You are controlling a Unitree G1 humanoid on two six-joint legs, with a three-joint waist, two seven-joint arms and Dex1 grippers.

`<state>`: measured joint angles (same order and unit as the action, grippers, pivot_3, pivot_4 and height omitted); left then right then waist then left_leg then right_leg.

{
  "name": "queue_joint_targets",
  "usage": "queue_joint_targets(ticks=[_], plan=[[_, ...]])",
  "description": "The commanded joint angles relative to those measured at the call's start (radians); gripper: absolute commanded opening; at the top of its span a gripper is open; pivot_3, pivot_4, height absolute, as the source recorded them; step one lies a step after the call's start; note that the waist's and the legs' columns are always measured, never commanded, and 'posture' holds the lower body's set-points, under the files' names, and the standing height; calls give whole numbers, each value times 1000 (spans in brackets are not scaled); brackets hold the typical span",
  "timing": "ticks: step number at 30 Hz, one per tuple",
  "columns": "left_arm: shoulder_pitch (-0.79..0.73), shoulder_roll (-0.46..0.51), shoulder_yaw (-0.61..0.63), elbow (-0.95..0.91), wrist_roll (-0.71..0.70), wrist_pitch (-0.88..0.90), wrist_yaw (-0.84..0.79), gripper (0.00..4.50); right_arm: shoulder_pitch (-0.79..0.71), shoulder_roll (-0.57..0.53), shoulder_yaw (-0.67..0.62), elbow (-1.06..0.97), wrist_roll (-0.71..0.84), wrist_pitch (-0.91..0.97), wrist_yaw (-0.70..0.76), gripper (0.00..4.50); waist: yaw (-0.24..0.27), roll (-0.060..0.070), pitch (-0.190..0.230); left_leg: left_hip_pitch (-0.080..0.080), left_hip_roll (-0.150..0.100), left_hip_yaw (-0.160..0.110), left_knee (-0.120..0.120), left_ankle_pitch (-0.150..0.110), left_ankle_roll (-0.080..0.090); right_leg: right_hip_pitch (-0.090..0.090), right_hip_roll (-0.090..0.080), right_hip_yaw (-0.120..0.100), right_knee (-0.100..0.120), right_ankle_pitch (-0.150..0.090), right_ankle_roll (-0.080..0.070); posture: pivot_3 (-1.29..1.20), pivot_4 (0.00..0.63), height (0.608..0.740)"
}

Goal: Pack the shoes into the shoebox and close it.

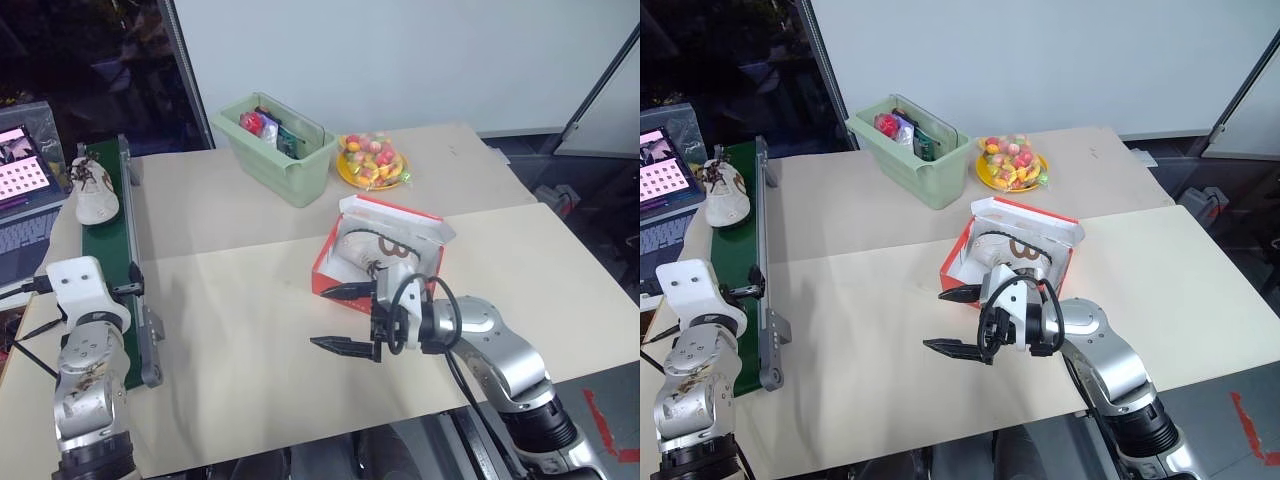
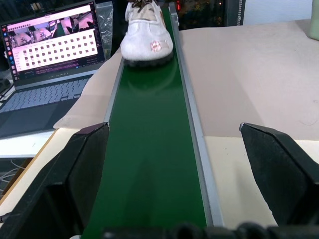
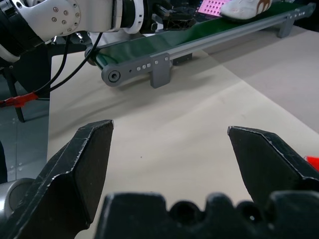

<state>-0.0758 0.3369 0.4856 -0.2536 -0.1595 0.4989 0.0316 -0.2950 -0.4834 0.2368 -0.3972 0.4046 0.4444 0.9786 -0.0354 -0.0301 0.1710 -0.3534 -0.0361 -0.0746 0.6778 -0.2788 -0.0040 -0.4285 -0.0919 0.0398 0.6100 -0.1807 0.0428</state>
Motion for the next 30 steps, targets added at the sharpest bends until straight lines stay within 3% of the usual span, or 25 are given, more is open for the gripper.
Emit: queue_joint_targets(ticks=[1,30], plan=[[5,12,20,-35,10,-10,11,4500,-7,9,3,-13,17,3,-8,4348,1,0,0,0,0,0,0,0,0,0,0,0,0,0,0,0,150,740],[7,11,29,11,20,111,60,4500,-62,19,-44,-45,100,101,-73,4348,13,0,0,0,0,0,0,0,0,0,0,0,0,0,0,0,150,740]])
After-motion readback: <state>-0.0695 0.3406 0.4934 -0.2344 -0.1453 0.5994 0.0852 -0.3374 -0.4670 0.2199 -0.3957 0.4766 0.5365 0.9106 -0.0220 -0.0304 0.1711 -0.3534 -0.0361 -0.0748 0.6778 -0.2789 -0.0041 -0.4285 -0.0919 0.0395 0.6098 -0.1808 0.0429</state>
